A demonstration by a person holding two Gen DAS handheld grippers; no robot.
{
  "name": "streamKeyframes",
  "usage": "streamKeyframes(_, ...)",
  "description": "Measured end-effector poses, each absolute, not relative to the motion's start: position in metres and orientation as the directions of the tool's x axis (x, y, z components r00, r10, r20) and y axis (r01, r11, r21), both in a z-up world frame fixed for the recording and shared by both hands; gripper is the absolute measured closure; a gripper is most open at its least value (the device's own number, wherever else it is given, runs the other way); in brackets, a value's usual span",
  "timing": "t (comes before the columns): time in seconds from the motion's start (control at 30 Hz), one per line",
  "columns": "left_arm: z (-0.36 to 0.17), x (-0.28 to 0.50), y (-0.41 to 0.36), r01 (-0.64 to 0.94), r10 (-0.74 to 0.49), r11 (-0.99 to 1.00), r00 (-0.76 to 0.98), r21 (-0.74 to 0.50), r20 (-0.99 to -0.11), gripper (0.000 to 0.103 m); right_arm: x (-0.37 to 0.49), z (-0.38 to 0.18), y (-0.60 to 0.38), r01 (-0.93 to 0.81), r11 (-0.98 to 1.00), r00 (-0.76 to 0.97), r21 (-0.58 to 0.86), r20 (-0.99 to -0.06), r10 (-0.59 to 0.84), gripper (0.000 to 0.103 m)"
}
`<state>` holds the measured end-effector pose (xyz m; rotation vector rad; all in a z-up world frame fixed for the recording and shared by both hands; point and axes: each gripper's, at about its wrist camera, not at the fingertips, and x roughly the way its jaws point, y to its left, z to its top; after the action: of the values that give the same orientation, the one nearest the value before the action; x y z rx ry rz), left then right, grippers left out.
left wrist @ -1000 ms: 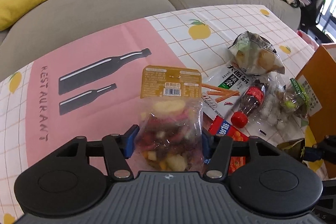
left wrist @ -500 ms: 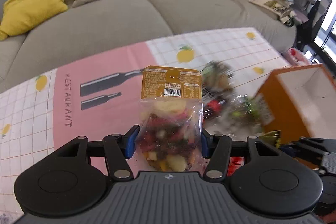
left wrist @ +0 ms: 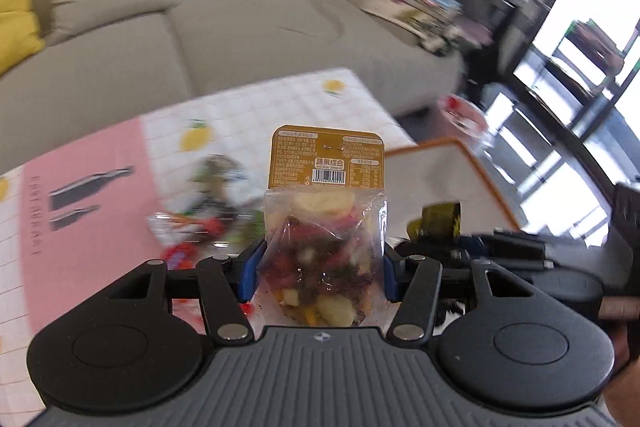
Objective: Organize snacks
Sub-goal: 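Carry both bags into the orange box and open both tools to release them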
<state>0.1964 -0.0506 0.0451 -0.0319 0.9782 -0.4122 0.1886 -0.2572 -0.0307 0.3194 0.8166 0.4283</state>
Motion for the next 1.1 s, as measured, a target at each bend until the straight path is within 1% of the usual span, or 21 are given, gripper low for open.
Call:
streamKeyframes(0.1, 0.031, 0.211, -0.086, 0.359, -0.387, 0.900, 0.404, -0.245, -0.829, 0.039, 0.190, -0.030, -0.298, -0.172, 0.877, 0.610, 0.449, -0.651, 0.453, 0.069)
streamKeyframes(0.17, 0.016, 0.224, -0.110, 0.380, -0.385, 0.892, 0.351, -0.246, -0.854, 0.039, 0.191, -0.033, -0.320, -0.134, 0.885, 0.612, 0.447, -0.665, 0.428, 0.069)
streamKeyframes(0.3, -0.016, 0.244, -0.144, 0.405, -0.303, 0.900, 0.306, -0.165, -0.903, 0.039, 0.202, -0.053, -0.353, -0.047, 0.885, 0.579, 0.464, -0.709, 0.403, 0.069)
streamKeyframes(0.47, -0.047, 0.265, -0.159, 0.418, -0.224, 0.903, 0.261, -0.099, -0.939, 0.039, 0.233, -0.079, -0.362, -0.003, 0.882, 0.517, 0.471, -0.754, 0.404, 0.068)
streamKeyframes(0.6, -0.057, 0.276, -0.168, 0.440, -0.180, 0.896, 0.248, -0.056, -0.952, 0.039, 0.262, -0.097, -0.359, 0.024, 0.875, 0.463, 0.483, -0.781, 0.419, 0.068)
streamKeyframes(0.77, -0.058, 0.285, -0.183, 0.490, -0.141, 0.872, 0.270, 0.010, -0.953, 0.039, 0.289, -0.123, -0.350, 0.043, 0.893, 0.409, 0.447, -0.824, 0.393, 0.067)
streamKeyframes(1.0, -0.087, 0.295, -0.201, 0.552, -0.094, 0.832, 0.236, 0.053, -0.967, 0.039, 0.307, -0.143, -0.349, 0.051, 0.919, 0.357, 0.392, -0.866, 0.350, 0.065)
streamKeyframes(1.1, -0.100, 0.299, -0.200, 0.551, -0.079, 0.833, 0.207, 0.050, -0.975, 0.039, 0.313, -0.150, -0.354, 0.063, 0.914, 0.341, 0.400, -0.870, 0.357, 0.065)
